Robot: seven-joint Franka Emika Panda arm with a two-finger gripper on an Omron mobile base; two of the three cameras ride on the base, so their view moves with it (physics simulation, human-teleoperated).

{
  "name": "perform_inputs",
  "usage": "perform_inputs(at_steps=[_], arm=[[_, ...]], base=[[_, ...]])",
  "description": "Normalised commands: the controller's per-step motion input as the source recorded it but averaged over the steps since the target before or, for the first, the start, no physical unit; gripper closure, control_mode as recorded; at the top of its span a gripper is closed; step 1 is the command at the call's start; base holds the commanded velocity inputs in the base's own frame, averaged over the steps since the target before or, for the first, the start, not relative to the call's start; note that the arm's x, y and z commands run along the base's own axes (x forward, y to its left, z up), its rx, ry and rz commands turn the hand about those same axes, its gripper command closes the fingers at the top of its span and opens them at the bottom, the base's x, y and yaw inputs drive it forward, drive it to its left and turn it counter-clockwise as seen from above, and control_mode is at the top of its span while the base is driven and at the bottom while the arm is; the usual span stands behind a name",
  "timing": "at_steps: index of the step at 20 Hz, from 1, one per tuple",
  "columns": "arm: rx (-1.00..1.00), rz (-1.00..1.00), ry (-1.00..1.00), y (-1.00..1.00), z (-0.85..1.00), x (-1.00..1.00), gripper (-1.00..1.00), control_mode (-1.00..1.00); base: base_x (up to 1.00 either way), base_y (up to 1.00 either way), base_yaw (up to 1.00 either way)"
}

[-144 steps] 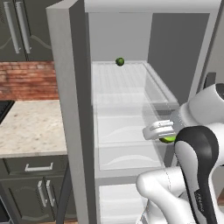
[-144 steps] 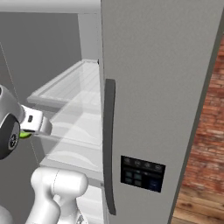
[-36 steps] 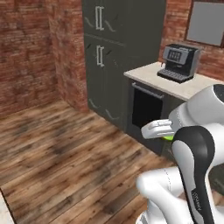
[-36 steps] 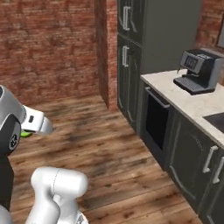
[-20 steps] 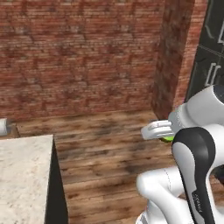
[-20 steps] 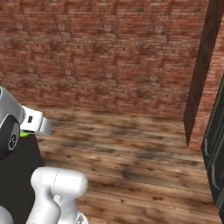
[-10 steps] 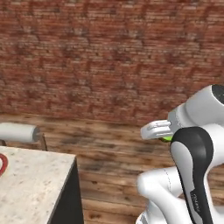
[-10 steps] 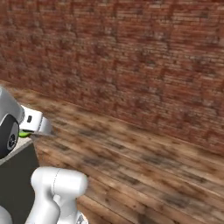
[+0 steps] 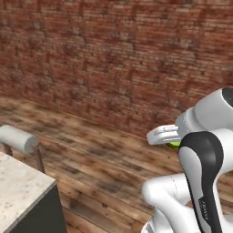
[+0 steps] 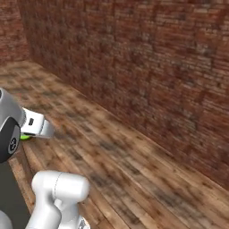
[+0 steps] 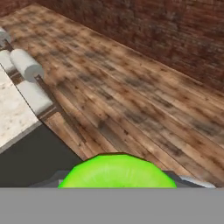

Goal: Pick up the apple and kiwi from the fridge and place one fruit on each plate on the dining counter.

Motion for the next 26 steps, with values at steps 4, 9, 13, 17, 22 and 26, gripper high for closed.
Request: perform_inputs(at_steps=[4,9,13,17,22,26], arm=[[0.0,0.0,0.0,0.0,0.0,0.0,1.0,1.0],[0.0,0.0,0.0,0.0,0.0,0.0,1.0,1.0],[0.0,0.0,0.0,0.0,0.0,0.0,1.0,1.0],[0.0,0.0,0.0,0.0,0.0,0.0,1.0,1.0],[0.0,0.0,0.0,0.0,0.0,0.0,1.0,1.0],[0.0,0.0,0.0,0.0,0.0,0.0,1.0,1.0]], base=[[1.0,-0.46,0.63],[1.0,-0.58,0.58],[1.0,-0.54,0.57],[1.0,-0.46,0.61],[1.0,-0.36,0.64],[1.0,-0.4,0.63]])
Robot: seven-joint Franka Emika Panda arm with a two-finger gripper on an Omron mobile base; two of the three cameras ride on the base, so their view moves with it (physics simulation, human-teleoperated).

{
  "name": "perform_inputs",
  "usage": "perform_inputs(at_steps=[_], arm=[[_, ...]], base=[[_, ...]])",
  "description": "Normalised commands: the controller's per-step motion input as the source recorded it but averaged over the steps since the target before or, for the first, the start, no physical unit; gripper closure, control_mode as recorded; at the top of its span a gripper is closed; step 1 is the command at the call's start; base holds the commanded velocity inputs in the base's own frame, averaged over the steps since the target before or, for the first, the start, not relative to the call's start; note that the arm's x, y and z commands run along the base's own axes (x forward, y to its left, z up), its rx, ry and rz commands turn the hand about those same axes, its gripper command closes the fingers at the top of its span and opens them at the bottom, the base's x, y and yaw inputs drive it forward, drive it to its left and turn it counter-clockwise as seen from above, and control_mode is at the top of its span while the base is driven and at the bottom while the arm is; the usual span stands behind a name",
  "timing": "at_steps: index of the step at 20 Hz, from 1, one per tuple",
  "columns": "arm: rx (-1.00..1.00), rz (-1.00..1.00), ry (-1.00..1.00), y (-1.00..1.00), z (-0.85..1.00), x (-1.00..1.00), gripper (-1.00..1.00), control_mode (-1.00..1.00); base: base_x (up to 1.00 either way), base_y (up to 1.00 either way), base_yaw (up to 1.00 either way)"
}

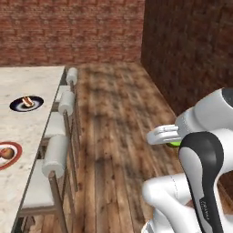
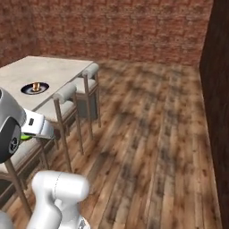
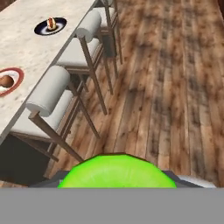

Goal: Pick up the apple and kiwi from the fridge and place one fruit on each plate on the dining counter.

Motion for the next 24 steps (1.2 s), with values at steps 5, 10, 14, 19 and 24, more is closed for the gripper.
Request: perform_inputs(at_steps=[5,10,14,19,24], arm=[[0.0,0.0,0.0,0.0,0.0,0.0,1.0,1.0],[0.0,0.0,0.0,0.0,0.0,0.0,1.0,1.0],[0.0,0.0,0.0,0.0,0.0,0.0,1.0,1.0],[0.0,0.0,0.0,0.0,0.0,0.0,1.0,1.0],[0.0,0.0,0.0,0.0,0.0,0.0,1.0,1.0]], base=[[1.0,-0.68,0.53],[0.8,-1.0,0.33],[0.86,-0.99,0.38],[1.0,-0.63,0.61],[1.0,-0.41,0.68]])
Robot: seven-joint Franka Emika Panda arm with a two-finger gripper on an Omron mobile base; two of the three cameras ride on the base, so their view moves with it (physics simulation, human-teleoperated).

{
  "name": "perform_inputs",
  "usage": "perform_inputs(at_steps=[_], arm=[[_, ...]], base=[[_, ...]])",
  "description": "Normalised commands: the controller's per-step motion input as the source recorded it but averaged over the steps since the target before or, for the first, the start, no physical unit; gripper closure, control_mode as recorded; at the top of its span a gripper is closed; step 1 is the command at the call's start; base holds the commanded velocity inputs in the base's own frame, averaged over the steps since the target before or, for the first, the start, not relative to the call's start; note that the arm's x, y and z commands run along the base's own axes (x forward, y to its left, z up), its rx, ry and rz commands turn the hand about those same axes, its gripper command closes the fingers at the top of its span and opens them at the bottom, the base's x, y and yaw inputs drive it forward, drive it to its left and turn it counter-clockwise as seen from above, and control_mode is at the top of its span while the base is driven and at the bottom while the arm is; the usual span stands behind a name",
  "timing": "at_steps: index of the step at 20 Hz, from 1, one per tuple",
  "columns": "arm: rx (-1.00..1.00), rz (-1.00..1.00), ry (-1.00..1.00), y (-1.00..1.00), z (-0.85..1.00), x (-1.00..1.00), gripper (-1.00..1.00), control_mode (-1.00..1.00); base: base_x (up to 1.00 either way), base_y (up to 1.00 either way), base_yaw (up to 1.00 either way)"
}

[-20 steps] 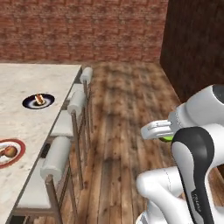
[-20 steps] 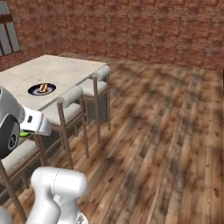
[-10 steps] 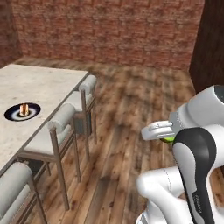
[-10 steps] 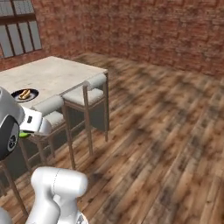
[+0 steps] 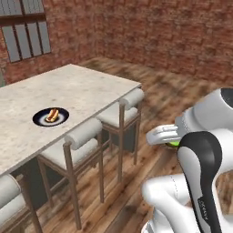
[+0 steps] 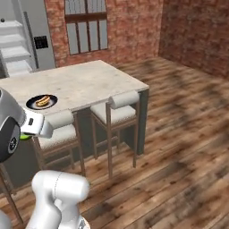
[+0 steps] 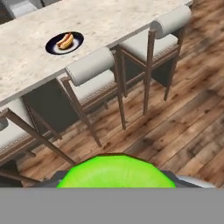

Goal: Pick up the apple and kiwi from the fridge and place one fruit on each plate on the dining counter.

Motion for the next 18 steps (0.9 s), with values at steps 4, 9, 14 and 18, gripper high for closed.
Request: perform_inputs(at_steps=[4,9,14,18], arm=[[0.0,0.0,0.0,0.0,0.0,0.0,1.0,1.0],[0.0,0.0,0.0,0.0,0.0,0.0,1.0,1.0],[0.0,0.0,0.0,0.0,0.0,0.0,1.0,1.0],[0.0,0.0,0.0,0.0,0.0,0.0,1.0,1.0]], base=[[1.0,-0.28,0.62],[0.85,-0.11,0.49],[0.81,-0.15,0.5],[0.03,-0.44,0.33]])
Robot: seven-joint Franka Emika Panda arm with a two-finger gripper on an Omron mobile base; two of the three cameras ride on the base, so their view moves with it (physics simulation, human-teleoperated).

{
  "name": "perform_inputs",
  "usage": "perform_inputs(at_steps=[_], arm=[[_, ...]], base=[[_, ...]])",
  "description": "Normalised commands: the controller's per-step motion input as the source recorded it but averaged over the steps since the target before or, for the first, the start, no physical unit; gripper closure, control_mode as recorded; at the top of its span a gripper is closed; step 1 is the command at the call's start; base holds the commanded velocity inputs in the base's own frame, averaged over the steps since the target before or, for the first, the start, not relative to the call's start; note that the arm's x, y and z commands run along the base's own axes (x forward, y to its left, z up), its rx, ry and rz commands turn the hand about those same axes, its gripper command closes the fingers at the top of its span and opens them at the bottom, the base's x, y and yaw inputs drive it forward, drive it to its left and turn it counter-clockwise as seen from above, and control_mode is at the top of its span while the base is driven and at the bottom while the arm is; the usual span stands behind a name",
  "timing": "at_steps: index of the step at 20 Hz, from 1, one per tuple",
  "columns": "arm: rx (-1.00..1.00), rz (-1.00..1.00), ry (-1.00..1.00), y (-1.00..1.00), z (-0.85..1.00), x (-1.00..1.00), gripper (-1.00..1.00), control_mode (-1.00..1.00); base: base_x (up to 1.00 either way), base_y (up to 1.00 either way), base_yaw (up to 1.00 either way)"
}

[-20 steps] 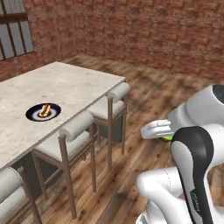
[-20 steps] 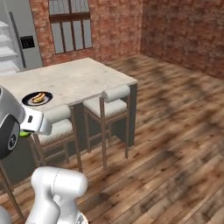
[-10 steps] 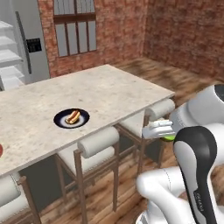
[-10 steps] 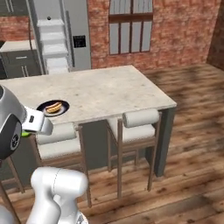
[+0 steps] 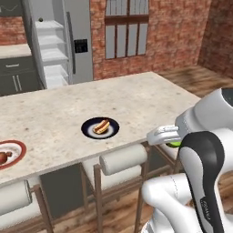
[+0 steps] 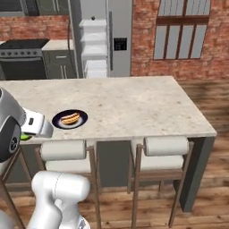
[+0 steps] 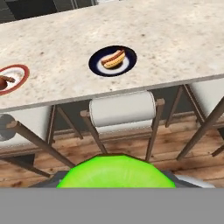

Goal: Pick up the apple and kiwi from the fridge and place one fruit on each plate on the dining counter.

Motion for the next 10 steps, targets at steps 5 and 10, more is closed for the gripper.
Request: perform_inputs(at_steps=[5,10], arm=[[0.0,0.0,0.0,0.0,0.0,0.0,1.0,1.0],[0.0,0.0,0.0,0.0,0.0,0.0,1.0,1.0]], base=[[0.53,-0.24,0.22],[0.88,-0.58,0.21]])
